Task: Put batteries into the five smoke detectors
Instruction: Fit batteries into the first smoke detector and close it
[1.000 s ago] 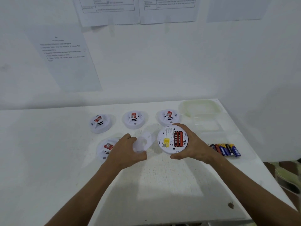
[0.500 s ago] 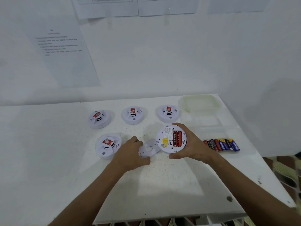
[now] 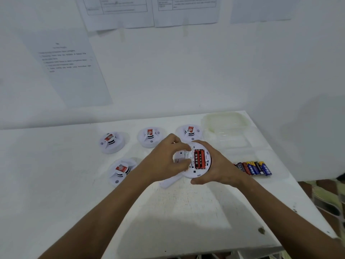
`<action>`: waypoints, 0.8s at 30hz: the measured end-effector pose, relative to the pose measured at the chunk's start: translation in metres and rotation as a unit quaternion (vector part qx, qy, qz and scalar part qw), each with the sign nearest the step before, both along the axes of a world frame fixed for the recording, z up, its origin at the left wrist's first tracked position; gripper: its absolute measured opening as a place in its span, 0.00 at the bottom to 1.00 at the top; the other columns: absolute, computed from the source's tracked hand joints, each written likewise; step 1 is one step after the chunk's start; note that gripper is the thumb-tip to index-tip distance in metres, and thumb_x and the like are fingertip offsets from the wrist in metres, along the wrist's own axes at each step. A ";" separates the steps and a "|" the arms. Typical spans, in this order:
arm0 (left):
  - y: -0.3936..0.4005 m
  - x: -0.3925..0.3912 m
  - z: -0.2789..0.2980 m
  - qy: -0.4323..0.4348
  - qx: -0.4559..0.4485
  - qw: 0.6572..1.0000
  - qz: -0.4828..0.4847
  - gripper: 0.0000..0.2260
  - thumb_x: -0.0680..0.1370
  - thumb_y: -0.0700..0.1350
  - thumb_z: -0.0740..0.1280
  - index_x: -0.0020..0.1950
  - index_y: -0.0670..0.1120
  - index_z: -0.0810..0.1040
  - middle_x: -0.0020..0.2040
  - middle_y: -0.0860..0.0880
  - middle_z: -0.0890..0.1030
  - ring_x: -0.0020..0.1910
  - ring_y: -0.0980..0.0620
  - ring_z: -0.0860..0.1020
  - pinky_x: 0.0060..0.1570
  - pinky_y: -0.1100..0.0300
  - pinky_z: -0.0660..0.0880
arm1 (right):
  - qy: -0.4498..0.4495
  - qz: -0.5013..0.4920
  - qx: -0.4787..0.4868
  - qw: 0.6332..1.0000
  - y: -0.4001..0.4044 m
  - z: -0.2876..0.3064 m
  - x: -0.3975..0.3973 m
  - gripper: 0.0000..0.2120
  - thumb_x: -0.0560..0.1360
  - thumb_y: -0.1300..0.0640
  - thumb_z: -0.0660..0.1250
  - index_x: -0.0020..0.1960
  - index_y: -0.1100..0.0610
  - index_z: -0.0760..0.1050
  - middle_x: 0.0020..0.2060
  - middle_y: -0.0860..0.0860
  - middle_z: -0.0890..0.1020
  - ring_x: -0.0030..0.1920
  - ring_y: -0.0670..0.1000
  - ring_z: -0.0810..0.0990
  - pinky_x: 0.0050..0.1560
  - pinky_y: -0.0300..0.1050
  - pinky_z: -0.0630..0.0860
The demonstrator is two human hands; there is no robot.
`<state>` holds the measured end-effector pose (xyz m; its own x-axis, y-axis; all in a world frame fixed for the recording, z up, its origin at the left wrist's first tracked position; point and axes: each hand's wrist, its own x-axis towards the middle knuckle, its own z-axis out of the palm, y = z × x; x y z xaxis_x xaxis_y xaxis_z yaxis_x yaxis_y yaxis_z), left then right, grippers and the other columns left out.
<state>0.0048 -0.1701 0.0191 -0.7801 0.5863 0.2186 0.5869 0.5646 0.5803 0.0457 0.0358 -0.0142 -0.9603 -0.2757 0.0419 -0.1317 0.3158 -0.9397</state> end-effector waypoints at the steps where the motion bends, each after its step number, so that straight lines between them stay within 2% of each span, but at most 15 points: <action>1: 0.004 0.000 0.002 0.004 -0.003 1.000 -0.005 0.16 0.73 0.50 0.71 0.60 0.51 0.80 0.49 0.54 0.70 0.48 0.59 0.71 0.45 0.72 0.67 | 0.004 0.001 -0.003 1.000 0.000 0.002 0.000 0.44 0.61 0.71 0.81 0.69 0.48 0.65 0.61 0.45 0.77 0.60 0.41 0.78 0.54 0.37 0.78; 5: 0.012 -0.001 0.005 0.016 -0.025 1.000 -0.005 0.20 0.69 0.55 0.68 0.59 0.52 0.80 0.50 0.54 0.69 0.53 0.54 0.69 0.52 0.62 0.68 | 0.013 -0.001 0.002 1.000 0.004 0.005 0.001 0.44 0.61 0.70 0.81 0.69 0.46 0.65 0.62 0.43 0.76 0.61 0.42 0.77 0.58 0.37 0.77; 9: 0.017 0.000 0.008 0.007 -0.034 0.999 -0.008 0.20 0.67 0.55 0.71 0.58 0.54 0.78 0.53 0.55 0.68 0.56 0.54 0.67 0.57 0.58 0.70 | 0.005 0.005 0.011 1.000 0.006 0.006 0.001 0.46 0.62 0.68 0.82 0.70 0.46 0.64 0.63 0.44 0.76 0.63 0.44 0.77 0.61 0.41 0.78; 12: 0.019 0.002 0.014 -0.001 -0.046 0.999 -0.026 0.20 0.68 0.52 0.75 0.57 0.53 0.77 0.55 0.57 0.65 0.55 0.55 0.70 0.53 0.60 0.73 | 0.006 0.011 0.017 1.000 0.005 0.004 0.000 0.47 0.61 0.65 0.83 0.72 0.49 0.63 0.65 0.46 0.76 0.64 0.46 0.76 0.64 0.44 0.76; 15: 0.022 0.004 0.022 0.007 -0.073 0.997 -0.030 0.20 0.67 0.53 0.76 0.57 0.52 0.77 0.57 0.57 0.66 0.51 0.54 0.74 0.48 0.58 0.77 | 0.006 0.017 0.018 1.000 0.003 0.004 -0.001 0.45 0.61 0.66 0.82 0.71 0.47 0.64 0.64 0.45 0.77 0.64 0.45 0.77 0.63 0.41 0.76; 24: 0.016 0.003 0.019 0.018 -0.101 0.995 -0.008 0.23 0.65 0.58 0.76 0.57 0.52 0.78 0.54 0.59 0.68 0.50 0.56 0.75 0.49 0.58 0.77 | 0.009 0.025 0.029 0.999 0.000 -0.001 -0.004 0.44 0.61 0.66 0.83 0.69 0.45 0.65 0.63 0.43 0.77 0.63 0.43 0.77 0.59 0.36 0.76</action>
